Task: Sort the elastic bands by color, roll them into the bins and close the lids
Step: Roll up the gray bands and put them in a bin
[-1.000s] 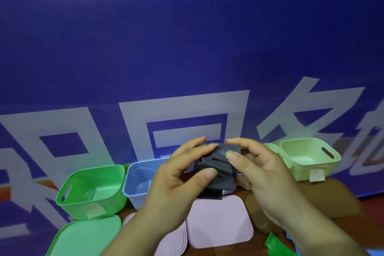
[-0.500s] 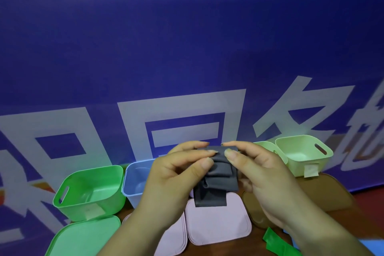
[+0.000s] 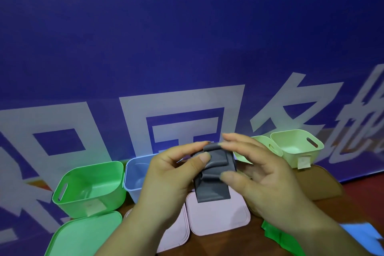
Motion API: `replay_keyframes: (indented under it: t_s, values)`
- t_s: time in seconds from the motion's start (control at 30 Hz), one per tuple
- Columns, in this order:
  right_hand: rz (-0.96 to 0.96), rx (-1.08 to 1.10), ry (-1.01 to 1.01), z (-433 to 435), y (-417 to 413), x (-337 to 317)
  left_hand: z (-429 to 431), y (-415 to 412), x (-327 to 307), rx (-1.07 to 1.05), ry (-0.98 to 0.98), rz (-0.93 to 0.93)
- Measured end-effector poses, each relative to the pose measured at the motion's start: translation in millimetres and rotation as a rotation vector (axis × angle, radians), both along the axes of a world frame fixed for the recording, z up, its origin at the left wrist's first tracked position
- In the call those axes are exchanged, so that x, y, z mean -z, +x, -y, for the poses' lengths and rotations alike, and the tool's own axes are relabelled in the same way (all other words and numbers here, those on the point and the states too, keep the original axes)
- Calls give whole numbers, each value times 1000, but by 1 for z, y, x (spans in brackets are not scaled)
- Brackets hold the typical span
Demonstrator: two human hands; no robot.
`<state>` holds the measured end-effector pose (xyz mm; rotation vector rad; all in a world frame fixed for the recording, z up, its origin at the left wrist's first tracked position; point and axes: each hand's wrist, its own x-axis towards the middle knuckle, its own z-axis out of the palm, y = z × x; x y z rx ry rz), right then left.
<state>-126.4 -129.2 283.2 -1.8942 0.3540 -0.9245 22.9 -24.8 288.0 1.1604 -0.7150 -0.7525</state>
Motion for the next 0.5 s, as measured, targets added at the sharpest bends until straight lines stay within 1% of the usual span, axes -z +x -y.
replay_keyframes:
  t_s: [0.07,0.27,0.4,0.5]
  values:
    - [-30,14,-91,-3,3,2,-4,3,0,16,1,-51]
    - [-16,77,-158,-13,11,8,-19,10,1,27,43,-53]
    - [-2,21,-106,-25,16,7,-29,16,2,18,65,-66]
    - [34,19,-70,-33,23,8,-35,19,1,33,76,-86]
